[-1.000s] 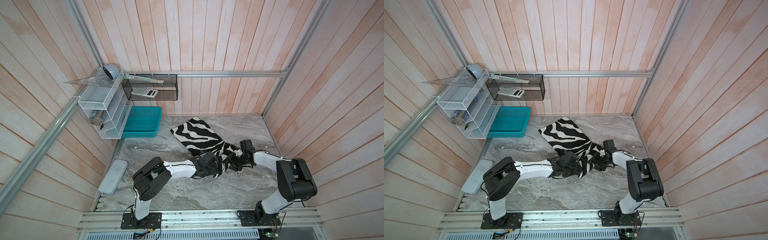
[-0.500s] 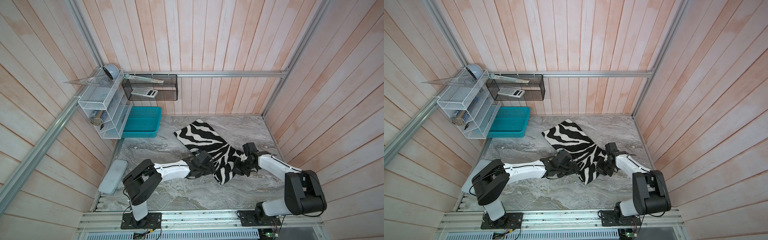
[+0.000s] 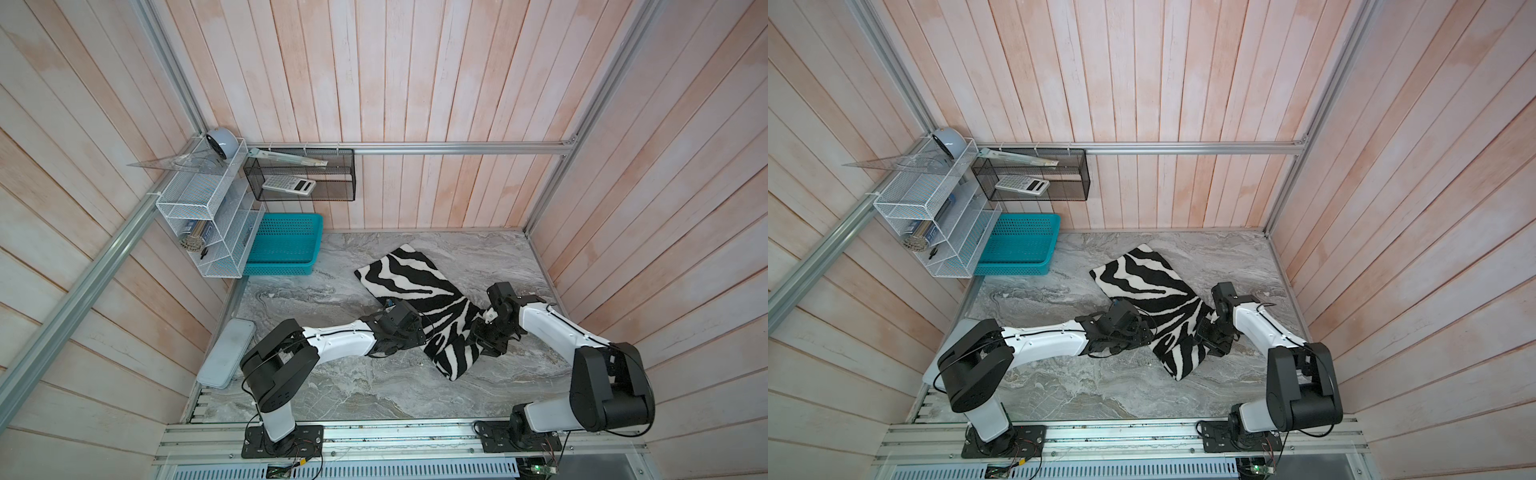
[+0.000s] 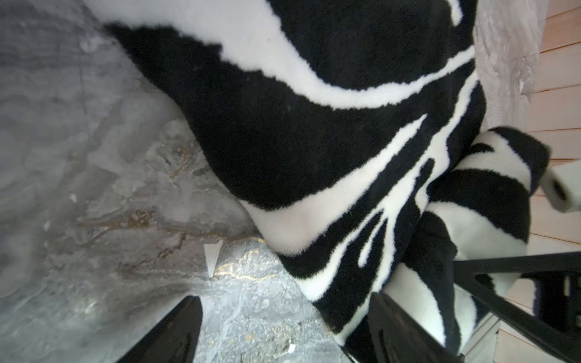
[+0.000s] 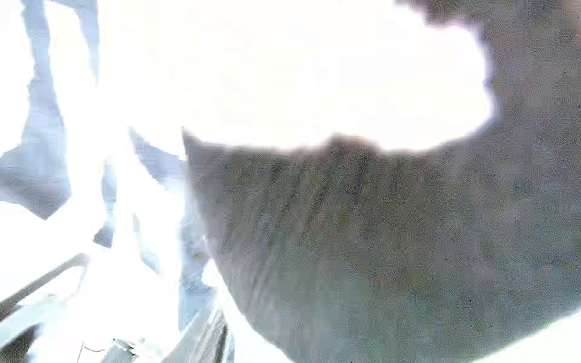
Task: Roll up the pillowcase
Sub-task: Roll the pillowcase at the center of the board.
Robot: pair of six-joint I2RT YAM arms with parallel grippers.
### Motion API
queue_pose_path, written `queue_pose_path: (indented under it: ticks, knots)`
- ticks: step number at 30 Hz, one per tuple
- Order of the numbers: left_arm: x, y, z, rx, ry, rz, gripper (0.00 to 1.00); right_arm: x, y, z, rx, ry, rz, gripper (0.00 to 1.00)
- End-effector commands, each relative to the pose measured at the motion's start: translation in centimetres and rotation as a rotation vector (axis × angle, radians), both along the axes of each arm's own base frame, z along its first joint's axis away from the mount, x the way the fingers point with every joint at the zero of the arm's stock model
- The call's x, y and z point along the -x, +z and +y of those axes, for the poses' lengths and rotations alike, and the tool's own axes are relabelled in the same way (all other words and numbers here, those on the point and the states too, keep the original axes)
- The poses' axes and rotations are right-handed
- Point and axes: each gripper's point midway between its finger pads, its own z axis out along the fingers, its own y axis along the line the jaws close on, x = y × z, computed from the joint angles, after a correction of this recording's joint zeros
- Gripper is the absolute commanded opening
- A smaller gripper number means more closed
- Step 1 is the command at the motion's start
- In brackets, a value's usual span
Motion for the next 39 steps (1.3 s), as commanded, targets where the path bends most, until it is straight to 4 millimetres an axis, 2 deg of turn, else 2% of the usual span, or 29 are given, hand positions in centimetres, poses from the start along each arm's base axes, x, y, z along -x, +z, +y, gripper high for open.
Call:
queue_pose_path:
  ticks: [1, 6, 13, 17, 21, 26, 29, 35, 39]
  knots:
    - [0.3, -1.0, 0.0, -0.002, -0.008, 0.01, 0.88, -1.1, 1.0, 1.3, -0.04, 0.02, -0.009, 0.53]
    - [0.2, -0.7, 0.3, -0.002, 0.001, 0.009, 0.88, -3.2, 2.0, 2.7, -0.051, 0.056, -0.034, 0.53]
    - [-0.8, 1.2, 1.3, -0.031, 0.022, -0.05, 0.89, -7.1, 3.2, 5.3, -0.068, 0.104, -0.09, 0.53]
    - [-1.4, 2.5, 1.5, -0.02, 0.046, -0.09, 0.89, -9.3, 2.2, 7.6, -0.159, 0.088, -0.088, 0.54]
    - [-2.0, 3.4, 2.9, -0.033, 0.113, -0.143, 0.89, -10.7, 1.0, 9.9, -0.215, 0.103, -0.088, 0.54]
    - [-2.6, 4.4, 3.7, -0.019, 0.161, -0.198, 0.89, -12.2, 0.2, 10.7, -0.242, 0.098, -0.116, 0.54]
    - [-3.0, 5.1, 2.9, 0.011, 0.146, -0.218, 0.89, -12.7, -0.2, 11.2, -0.265, 0.091, -0.11, 0.54]
    - [-3.9, 4.3, 0.2, 0.015, 0.085, -0.215, 0.88, -12.0, -0.9, 11.1, -0.273, 0.084, -0.091, 0.54]
    - [-3.8, 2.3, -0.9, -0.008, 0.037, -0.172, 0.86, -11.9, -0.6, 10.2, -0.28, 0.063, -0.096, 0.54]
